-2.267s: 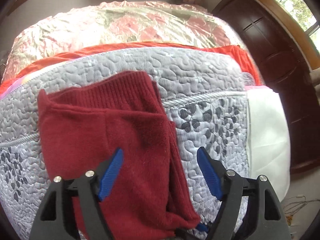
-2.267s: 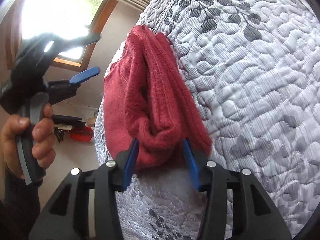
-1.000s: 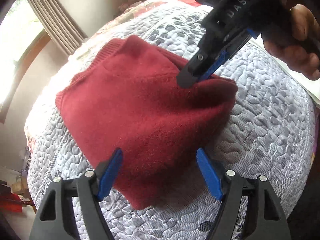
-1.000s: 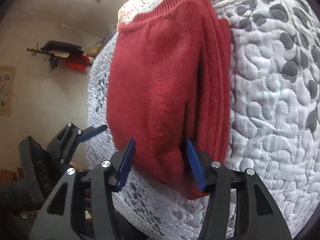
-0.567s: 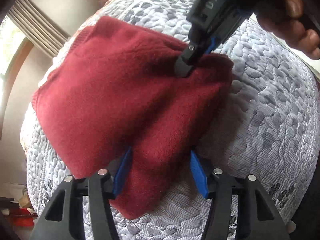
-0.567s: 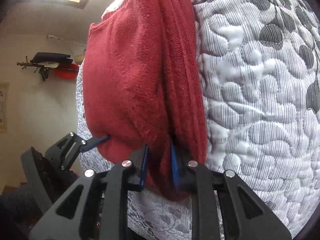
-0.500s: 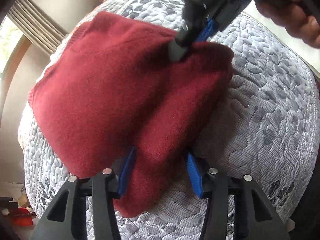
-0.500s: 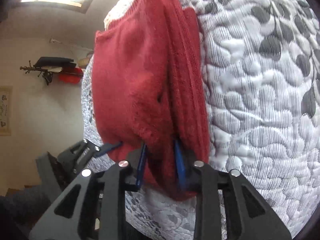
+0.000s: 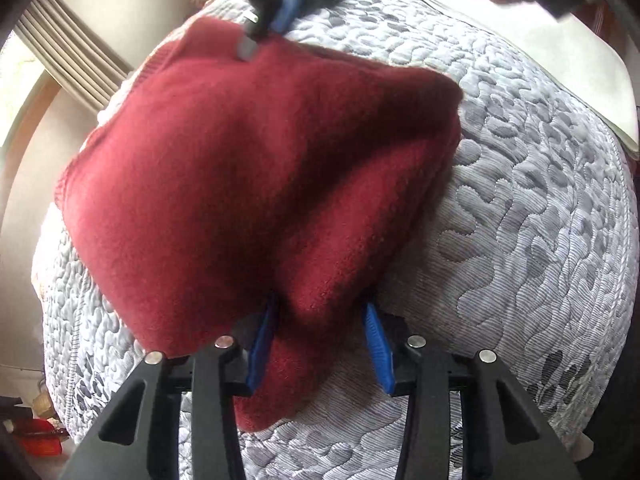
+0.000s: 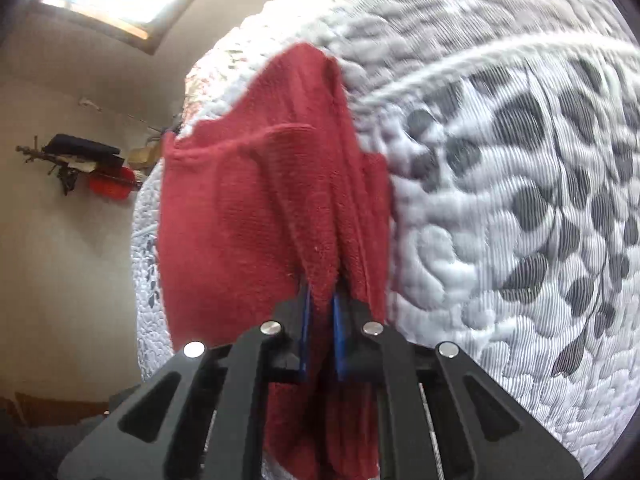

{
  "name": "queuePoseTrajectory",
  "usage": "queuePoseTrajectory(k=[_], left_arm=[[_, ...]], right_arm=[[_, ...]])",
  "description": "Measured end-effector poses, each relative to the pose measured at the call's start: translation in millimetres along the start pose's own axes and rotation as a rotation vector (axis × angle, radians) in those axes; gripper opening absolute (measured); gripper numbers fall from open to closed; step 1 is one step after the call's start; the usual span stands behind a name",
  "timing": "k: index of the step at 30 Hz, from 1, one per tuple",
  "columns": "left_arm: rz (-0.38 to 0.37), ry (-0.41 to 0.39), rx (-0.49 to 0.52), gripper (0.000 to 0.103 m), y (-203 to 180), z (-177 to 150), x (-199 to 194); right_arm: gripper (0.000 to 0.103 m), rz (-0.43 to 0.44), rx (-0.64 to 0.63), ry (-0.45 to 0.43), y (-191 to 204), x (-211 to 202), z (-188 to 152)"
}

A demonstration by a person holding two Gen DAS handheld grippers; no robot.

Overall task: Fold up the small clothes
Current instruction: 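Press and straighten the folded sweater with both grippers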

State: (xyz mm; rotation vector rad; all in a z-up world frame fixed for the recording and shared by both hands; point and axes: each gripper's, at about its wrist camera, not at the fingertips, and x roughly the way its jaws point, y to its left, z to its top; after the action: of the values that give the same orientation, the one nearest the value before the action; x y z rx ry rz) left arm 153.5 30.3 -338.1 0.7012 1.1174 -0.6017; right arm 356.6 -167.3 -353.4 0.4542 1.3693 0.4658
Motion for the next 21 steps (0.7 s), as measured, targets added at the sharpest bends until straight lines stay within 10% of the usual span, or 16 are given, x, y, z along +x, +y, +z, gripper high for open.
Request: queuePoseTrajectory(k=[9,13,21], left_arm=[[-0.028,-0.007,-0.001,0.044,9.9,6.9,-5.3],[-0.043,-0.042,-0.01,0.051,10.0,5.7,-17.7],[-0.047,-0.077,0.011,0.052,2.9,-0.9,-30.2]], right_arm=[[0.041,0.075,0.048,-0.013,-11.1,-48.3,-9.3],[0.078,-0.048,-0.066,-0.007,-3.1,-67.0,-54.7],[0.068,-0.075,-0.16,0.013,31.2,-42.5,-87.2]])
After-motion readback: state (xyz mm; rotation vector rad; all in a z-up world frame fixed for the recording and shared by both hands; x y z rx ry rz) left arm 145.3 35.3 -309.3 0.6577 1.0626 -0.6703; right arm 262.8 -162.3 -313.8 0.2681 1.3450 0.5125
